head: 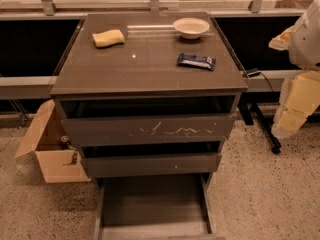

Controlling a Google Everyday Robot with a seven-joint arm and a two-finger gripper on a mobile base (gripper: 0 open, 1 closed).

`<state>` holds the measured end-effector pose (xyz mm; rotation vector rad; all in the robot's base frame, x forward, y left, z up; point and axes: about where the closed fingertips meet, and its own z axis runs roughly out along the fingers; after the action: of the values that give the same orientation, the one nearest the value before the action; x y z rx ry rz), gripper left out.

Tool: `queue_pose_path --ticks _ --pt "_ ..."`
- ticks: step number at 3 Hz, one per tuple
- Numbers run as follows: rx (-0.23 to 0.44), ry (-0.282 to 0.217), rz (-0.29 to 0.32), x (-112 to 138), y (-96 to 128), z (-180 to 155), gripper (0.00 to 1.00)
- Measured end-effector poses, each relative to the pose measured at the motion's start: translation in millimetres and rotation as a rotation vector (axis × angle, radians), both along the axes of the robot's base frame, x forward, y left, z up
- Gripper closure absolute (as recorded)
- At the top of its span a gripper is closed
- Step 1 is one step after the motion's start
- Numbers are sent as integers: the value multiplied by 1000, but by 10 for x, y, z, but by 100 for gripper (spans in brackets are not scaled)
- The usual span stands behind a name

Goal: Place rxbar blueberry into bottom drawer

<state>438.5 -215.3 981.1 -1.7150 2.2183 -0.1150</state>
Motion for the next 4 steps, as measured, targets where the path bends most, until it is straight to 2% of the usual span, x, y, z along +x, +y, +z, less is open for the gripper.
queue_pose_path --ticks 1,2,3,4 --pt "0 0 0 1 0 0 0" --pt "38 -18 12 202 -30 15 0" --pt "128 -34 16 591 34 14 0" --pt "228 -38 -17 930 236 -53 0"
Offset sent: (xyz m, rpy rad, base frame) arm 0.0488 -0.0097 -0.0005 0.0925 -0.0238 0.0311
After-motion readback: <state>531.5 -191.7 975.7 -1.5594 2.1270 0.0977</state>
